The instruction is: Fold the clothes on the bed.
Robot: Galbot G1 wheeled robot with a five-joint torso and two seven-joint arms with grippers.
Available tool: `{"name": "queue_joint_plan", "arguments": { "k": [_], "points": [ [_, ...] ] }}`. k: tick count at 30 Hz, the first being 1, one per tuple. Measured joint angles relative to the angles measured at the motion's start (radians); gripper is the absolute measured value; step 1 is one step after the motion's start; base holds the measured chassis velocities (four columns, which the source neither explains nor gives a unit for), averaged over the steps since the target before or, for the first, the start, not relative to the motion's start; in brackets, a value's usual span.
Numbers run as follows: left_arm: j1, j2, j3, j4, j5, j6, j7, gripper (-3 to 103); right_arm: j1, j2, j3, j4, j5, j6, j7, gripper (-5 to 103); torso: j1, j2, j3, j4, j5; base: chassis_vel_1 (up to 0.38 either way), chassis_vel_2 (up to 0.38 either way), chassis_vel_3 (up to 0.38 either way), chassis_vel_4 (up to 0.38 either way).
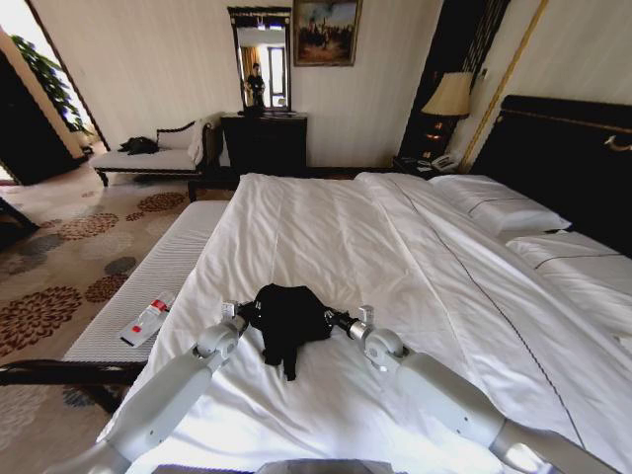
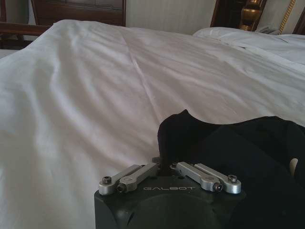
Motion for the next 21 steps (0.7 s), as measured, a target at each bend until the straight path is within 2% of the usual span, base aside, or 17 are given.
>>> {"name": "queue_joint_plan", "arguments": {
  "k": [12,18,21],
  "points": [
    [0.012,0.028,-0.021,-0.037,-0.002,0.000,-0.001,0,-0.016,-0.008,0.015,0.077,0.017,-0.003,0.049,1,0.000,0.000,0.000,0.0000,0.0000,0.000,0.000,0.000,0.000],
    [0.009,0.074,-0.036,-0.108,-0.031,0.005,-0.022,0,-0.006,-0.023,0.068,0.146,0.060,-0.016,0.090,1,0.000,0.000,0.000,-0.0001,0.0000,0.000,0.000,0.000,0.000],
    [-0.010,0.116,-0.040,-0.176,-0.024,0.004,-0.048,0,0.033,-0.046,0.093,0.222,0.086,-0.051,0.147,1,0.000,0.000,0.000,0.0000,-0.0002,0.000,0.000,0.000,0.000]
  ]
}}
